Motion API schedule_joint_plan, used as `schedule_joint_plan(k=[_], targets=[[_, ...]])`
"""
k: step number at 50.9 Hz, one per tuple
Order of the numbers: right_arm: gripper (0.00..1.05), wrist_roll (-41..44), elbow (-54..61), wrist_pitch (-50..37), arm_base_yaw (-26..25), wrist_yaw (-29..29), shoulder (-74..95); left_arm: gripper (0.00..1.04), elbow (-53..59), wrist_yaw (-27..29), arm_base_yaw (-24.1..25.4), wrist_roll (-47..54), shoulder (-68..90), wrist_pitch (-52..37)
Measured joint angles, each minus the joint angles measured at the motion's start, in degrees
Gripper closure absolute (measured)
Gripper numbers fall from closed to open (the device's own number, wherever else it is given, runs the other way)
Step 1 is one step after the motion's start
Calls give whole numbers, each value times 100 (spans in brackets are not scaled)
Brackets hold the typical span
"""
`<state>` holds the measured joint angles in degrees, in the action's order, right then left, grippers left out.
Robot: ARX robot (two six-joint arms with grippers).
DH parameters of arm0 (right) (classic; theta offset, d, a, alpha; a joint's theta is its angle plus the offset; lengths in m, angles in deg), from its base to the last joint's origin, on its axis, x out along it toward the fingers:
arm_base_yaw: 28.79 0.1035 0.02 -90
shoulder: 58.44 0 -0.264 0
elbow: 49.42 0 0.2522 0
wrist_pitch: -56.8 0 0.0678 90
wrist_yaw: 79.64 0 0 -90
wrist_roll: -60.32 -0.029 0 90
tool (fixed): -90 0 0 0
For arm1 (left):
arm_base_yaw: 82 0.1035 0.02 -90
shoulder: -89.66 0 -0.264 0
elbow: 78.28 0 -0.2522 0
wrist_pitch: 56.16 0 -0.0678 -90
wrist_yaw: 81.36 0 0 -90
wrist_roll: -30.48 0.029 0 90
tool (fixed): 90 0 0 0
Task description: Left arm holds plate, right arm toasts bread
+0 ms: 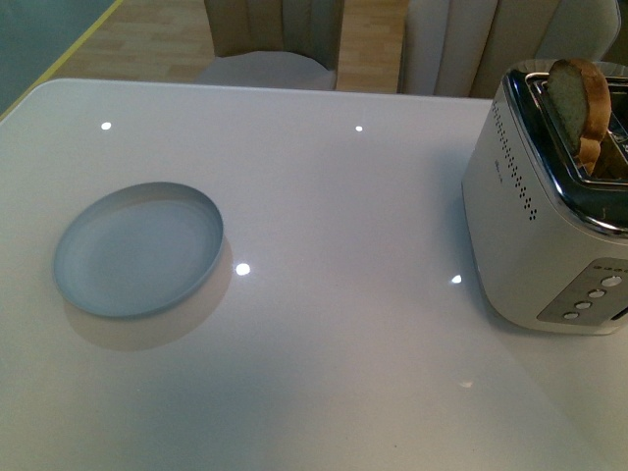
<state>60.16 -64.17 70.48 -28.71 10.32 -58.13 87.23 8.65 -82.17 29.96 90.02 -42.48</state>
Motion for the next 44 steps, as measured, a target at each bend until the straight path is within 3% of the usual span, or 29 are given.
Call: schedule_joint_plan(k=[9,20,44], targets=[[9,0,0,0,0,2,0,42,0,0,0,0,0,0],[9,0,0,0,0,2,0,7,0,0,0,2,0,0],[9,0,0,0,0,2,0,7,0,0,0,13,0,0]])
